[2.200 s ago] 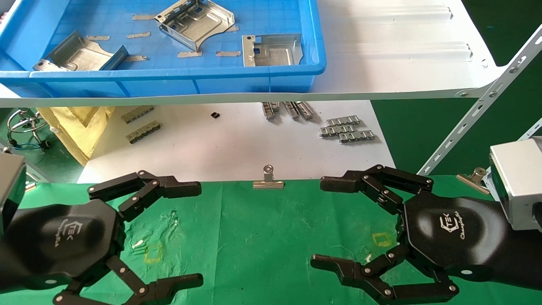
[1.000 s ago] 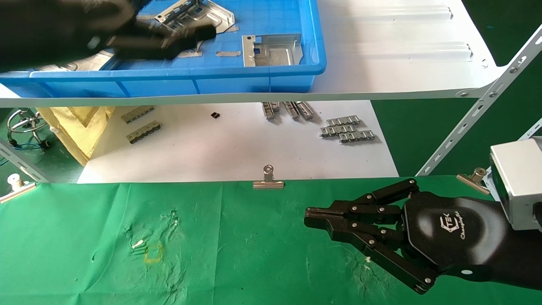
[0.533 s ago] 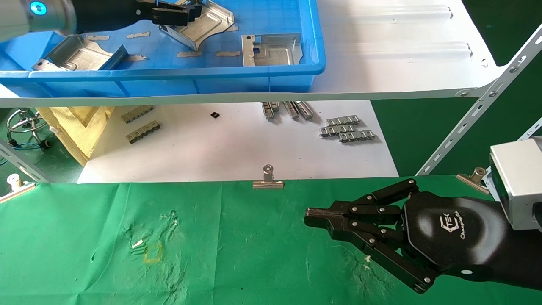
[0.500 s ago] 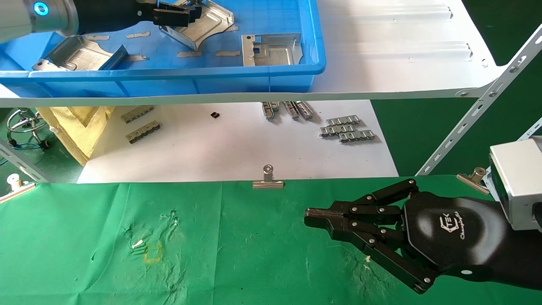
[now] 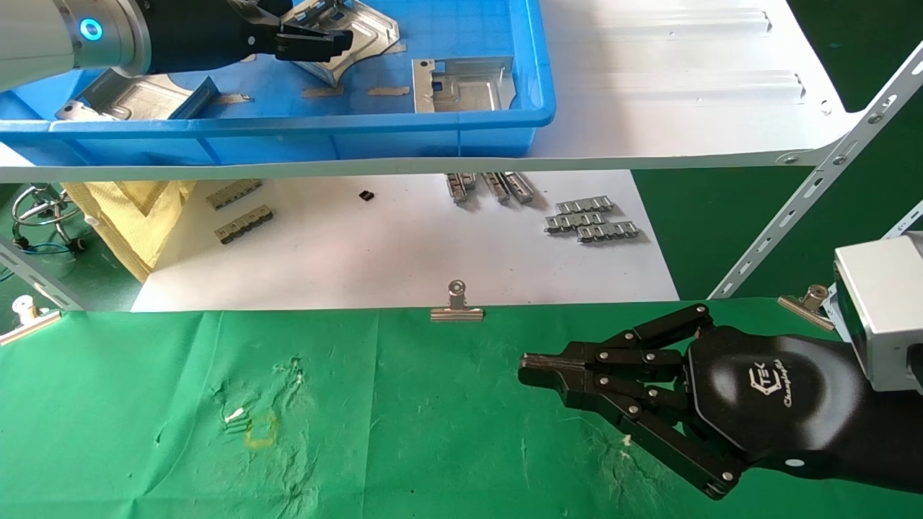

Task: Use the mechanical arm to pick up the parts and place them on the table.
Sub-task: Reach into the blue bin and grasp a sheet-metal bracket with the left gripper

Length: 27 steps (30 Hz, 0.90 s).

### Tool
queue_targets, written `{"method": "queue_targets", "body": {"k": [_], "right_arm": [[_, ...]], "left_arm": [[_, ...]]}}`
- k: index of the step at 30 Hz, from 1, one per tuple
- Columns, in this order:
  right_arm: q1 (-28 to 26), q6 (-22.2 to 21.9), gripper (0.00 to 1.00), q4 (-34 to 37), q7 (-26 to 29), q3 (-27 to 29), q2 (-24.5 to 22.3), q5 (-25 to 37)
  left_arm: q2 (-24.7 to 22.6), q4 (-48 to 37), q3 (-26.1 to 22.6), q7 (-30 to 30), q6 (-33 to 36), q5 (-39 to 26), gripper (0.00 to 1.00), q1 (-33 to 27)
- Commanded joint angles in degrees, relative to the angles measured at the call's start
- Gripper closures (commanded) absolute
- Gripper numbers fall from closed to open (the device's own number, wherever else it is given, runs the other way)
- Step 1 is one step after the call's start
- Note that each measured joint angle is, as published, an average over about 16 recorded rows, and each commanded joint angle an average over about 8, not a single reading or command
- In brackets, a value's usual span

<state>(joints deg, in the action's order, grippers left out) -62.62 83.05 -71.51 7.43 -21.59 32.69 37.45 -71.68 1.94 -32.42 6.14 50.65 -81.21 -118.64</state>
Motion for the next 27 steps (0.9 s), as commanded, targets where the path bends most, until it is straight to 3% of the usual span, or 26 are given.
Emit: {"method": "queue_targets", "body": {"k": [1, 27], "right_arm": [[0.0, 0.0, 1.0, 0.0, 0.0, 0.0, 0.0, 0.0], [0.0, 0.0, 1.0, 0.0, 0.0, -0.01, 0.0, 0.0]], "left_arm": [[-0.12, -0.42, 0.1, -0.04, -0.06, 0.14, 1.0, -0.07], [0.21, -1.37, 0.57, -1.08, -1.47, 0.78, 1.0, -0.89]]}}
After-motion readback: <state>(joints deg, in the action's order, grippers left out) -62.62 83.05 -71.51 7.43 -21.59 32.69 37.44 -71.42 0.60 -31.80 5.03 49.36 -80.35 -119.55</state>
